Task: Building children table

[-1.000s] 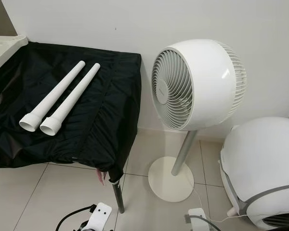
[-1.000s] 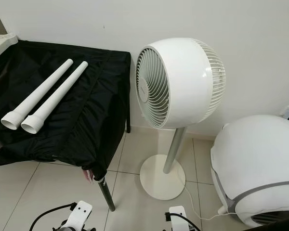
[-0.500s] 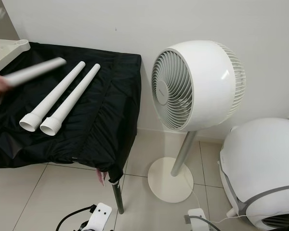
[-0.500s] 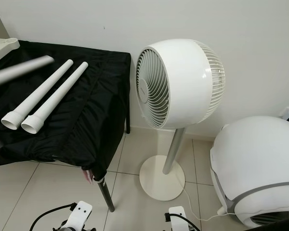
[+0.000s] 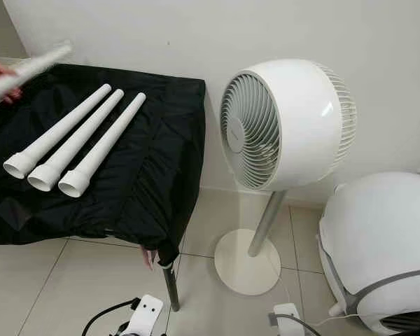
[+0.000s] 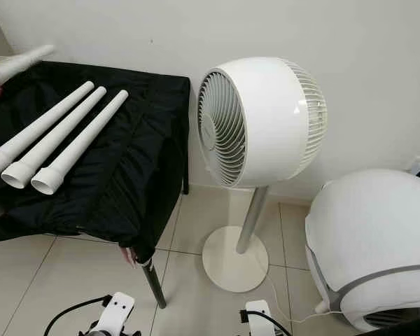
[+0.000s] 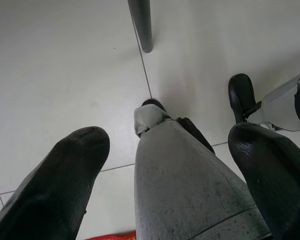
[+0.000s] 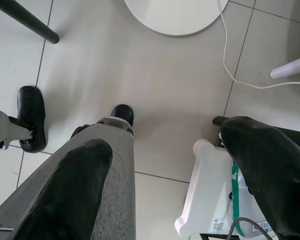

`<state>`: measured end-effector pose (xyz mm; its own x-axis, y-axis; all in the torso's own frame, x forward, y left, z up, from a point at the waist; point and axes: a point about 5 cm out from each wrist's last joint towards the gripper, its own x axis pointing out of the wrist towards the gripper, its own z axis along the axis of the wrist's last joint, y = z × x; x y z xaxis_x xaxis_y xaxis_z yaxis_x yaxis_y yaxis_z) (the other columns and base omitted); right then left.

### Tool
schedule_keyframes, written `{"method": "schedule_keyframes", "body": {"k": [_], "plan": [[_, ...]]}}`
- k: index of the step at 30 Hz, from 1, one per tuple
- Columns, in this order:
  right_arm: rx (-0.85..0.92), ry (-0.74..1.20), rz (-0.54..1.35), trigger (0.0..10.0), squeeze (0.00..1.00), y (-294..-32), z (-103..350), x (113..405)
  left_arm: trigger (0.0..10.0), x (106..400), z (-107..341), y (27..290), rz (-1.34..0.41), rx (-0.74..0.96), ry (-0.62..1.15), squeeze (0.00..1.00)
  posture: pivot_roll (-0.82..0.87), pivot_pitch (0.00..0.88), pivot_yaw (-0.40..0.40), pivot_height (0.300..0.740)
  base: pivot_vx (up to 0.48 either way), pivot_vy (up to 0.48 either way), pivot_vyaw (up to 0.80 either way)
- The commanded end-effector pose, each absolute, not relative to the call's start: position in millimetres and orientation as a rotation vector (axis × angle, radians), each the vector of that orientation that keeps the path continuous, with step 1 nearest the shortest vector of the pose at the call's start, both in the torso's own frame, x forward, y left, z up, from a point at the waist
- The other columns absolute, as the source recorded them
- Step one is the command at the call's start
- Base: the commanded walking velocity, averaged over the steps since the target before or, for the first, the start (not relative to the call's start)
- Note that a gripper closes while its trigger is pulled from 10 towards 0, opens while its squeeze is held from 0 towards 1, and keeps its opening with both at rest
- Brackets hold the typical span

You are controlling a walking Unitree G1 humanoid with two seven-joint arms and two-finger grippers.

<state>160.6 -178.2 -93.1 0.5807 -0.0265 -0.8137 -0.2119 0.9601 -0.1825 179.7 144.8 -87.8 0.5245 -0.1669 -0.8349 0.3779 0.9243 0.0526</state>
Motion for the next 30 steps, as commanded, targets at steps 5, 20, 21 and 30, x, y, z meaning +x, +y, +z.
{"method": "schedule_keyframes", "body": {"k": [5,20,21,30], "plan": [[-0.28,1.002,0.116,10.0,0.0,-180.6,-99.0,146.1,10.0,165.3,-94.7,145.8,-0.333,0.229,1.026,0.0,0.03,0.044,-0.024,0.74,0.0,0.0,0.0],[-0.283,0.997,0.115,10.0,0.0,-181.0,-98.4,147.4,10.0,162.6,-95.9,144.4,-0.333,0.225,1.033,0.0,0.03,0.041,-0.027,0.74,0.0,0.0,0.0],[-0.281,0.998,0.113,10.0,0.0,-181.1,-98.5,147.1,10.0,162.3,-96.0,144.5,-0.334,0.226,1.034,0.0,0.03,0.043,-0.025,0.74,0.0,0.0,0.0],[-0.277,1.0,0.107,10.0,0.0,-182.0,-98.8,146.1,10.0,162.5,-96.1,142.4,-0.336,0.224,1.038,0.0,0.02,0.051,-0.025,0.74,0.0,0.0,0.0]]}}
